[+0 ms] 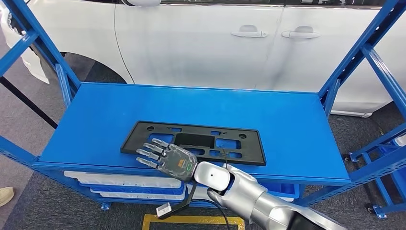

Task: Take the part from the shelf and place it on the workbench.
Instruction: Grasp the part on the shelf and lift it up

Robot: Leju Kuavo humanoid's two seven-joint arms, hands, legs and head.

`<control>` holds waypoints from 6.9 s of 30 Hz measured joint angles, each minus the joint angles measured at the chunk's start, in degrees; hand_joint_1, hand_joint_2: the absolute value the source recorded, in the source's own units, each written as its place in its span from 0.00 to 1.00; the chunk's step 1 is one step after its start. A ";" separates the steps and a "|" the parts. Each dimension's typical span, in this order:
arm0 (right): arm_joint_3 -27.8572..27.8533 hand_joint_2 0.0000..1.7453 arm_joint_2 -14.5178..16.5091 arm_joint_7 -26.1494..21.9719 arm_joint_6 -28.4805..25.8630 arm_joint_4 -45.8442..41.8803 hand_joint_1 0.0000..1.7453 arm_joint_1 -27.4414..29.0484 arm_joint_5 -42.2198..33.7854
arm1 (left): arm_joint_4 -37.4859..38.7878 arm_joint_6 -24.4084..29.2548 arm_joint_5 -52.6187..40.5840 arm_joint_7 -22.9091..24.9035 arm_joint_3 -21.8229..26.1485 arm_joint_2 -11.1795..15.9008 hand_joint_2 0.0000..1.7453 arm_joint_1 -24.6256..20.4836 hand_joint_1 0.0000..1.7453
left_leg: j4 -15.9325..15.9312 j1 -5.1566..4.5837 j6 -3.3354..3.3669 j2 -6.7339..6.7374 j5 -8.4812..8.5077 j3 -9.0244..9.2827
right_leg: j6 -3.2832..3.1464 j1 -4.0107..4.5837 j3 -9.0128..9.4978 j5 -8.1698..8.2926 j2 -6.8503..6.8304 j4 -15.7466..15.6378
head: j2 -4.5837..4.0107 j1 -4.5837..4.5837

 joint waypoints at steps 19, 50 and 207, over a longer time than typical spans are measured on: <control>1.02 1.00 7.84 5.81 2.46 15.15 0.00 -2.28 1.97 | 0.02 0.01 -1.32 -0.33 -0.09 0.03 0.00 0.18 0.00 | 15.75 0.61 -3.85 -0.05 -6.88 -6.83 | -2.81 0.03 4.26 6.46 -0.30 -10.48 | 0.00 0.00; -7.68 1.00 8.83 -2.85 7.39 4.17 0.00 -4.54 -12.18 | 0.02 0.13 -1.56 -0.48 -0.46 0.27 0.00 0.11 0.00 | 14.40 0.59 -3.64 0.04 -5.40 -6.66 | -2.78 0.10 4.62 6.22 0.05 -10.38 | 0.00 0.00; -40.52 1.00 -2.43 -17.75 26.33 -44.49 1.00 6.68 -60.58 | 0.11 -1.73 -4.30 -7.74 -2.45 1.73 1.00 -1.04 0.00 | 1.35 -0.04 -1.96 -0.03 -0.68 -0.31 | -1.62 0.43 4.36 6.20 0.24 -10.11 | 0.00 0.00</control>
